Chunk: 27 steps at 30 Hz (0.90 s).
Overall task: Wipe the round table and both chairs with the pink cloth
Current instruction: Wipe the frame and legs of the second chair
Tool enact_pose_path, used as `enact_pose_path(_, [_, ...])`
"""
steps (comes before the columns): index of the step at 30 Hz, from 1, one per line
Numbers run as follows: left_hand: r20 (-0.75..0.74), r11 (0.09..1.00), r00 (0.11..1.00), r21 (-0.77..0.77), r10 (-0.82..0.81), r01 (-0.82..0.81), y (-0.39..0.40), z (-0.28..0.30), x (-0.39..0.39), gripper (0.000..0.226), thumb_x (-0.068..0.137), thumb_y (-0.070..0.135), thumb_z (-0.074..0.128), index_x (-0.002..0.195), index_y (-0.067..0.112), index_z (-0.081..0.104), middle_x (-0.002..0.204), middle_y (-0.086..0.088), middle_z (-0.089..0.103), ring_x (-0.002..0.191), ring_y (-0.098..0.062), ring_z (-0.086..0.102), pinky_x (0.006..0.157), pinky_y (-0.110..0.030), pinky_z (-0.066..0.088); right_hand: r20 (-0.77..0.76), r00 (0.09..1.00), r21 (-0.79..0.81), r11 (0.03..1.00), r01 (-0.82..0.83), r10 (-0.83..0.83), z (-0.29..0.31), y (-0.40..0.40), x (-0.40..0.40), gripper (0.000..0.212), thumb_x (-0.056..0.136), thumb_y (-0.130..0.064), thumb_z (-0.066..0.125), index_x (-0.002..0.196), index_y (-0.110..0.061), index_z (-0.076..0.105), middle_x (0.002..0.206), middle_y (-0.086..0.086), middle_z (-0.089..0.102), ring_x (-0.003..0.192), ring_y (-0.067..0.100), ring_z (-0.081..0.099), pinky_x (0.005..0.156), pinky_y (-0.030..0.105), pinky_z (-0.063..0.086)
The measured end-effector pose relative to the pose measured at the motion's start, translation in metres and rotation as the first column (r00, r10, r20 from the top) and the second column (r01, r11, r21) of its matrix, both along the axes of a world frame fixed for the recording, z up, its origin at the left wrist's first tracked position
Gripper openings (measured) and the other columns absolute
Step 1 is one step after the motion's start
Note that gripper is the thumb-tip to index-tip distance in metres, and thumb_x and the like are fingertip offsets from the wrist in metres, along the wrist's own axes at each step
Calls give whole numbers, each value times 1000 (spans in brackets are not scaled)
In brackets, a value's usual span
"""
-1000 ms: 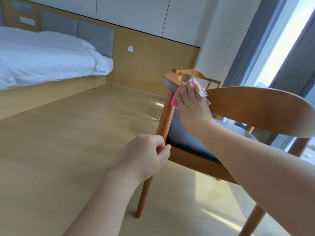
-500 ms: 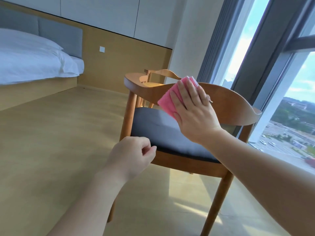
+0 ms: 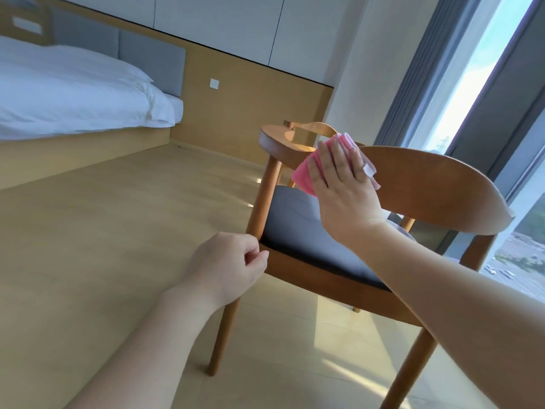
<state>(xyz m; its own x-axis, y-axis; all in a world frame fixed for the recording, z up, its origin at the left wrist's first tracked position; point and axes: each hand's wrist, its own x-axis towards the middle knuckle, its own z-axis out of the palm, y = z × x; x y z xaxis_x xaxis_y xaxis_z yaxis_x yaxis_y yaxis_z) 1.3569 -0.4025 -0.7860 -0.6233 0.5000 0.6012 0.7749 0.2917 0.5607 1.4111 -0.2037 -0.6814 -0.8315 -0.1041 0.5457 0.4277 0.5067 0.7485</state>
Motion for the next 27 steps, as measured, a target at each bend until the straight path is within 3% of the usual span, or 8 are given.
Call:
enact_pose_path(3, [5, 1000, 1000, -9, 8, -8, -9, -9, -9, 41, 88, 40, 55, 53, 21, 45, 46, 5, 47, 47, -11, 49, 42, -23, 38, 52, 999, -33, 999, 17, -15, -3, -13, -34, 60, 95, -18, 18, 151, -1, 6, 158, 23, 2, 146, 40, -2, 111, 49, -17])
enact_pose_path(7, [29, 1000, 1000, 3, -4, 4, -21, -21, -22, 43, 89, 40, 54, 52, 23, 43, 46, 8, 48, 49, -8, 50, 40, -12, 29, 81, 996, -47, 998, 40, -36, -7, -26, -74, 58, 97, -19, 17, 151, -1, 6, 158, 25, 1, 146, 40, -3, 115, 49, -11])
enact_pose_path(12, [36, 999, 999, 37, -26, 25, -33, -25, -32, 44, 90, 37, 55, 50, 29, 39, 55, 29, 51, 56, 6, 52, 44, -5, 34, 185, 982, -244, 970, 3, 44, -18, -33, -111, 54, 102, -19, 25, 150, 2, 11, 158, 25, 0, 146, 37, -7, 114, 43, -16])
enact_pose_path(16, [32, 1000, 999, -9, 26, -25, -42, -33, -39, 46, 89, 38, 55, 49, 27, 37, 44, 10, 44, 47, -7, 47, 39, -12, 24, 254, 963, -313, 950, -8, 92, -39, -31, -125, 52, 101, -21, 31, 149, -4, 22, 160, 17, 7, 147, 32, -4, 115, 43, -13])
enact_pose_path(18, [61, 999, 998, -23, 35, -34, -45, -36, -41, 47, 89, 38, 56, 48, 26, 37, 42, 10, 42, 45, -6, 46, 40, -11, 22, 263, 961, -323, 946, -2, 92, -52, -27, -125, 53, 100, -23, 34, 150, -8, 24, 160, 13, 7, 148, 30, -5, 116, 44, -11])
enact_pose_path(21, [111, 999, 993, -13, 31, -29, -47, -39, -45, 50, 89, 35, 57, 46, 26, 34, 44, 22, 47, 49, 2, 48, 38, -10, 31, 236, 962, -327, 944, -52, 135, -63, -19, -123, 54, 99, -22, 38, 150, -9, 26, 161, 11, 8, 148, 30, -5, 118, 46, -10])
enact_pose_path(25, [101, 997, 993, -55, 58, -52, -41, -45, -46, 47, 89, 37, 57, 48, 26, 37, 41, 12, 41, 44, -6, 46, 37, -10, 23, 258, 949, -338, 937, -86, 180, -80, -14, -121, 53, 99, -25, 39, 149, -10, 28, 160, 12, 9, 147, 31, -5, 117, 48, -11])
enact_pose_path(27, [97, 996, 994, -83, 49, -41, -37, -50, -46, 45, 90, 39, 56, 50, 25, 40, 44, 10, 41, 43, -8, 44, 41, -12, 23, 304, 934, -318, 945, -84, 185, -97, -13, -117, 53, 100, -27, 37, 150, -12, 28, 161, 11, 10, 147, 32, -6, 114, 46, -19])
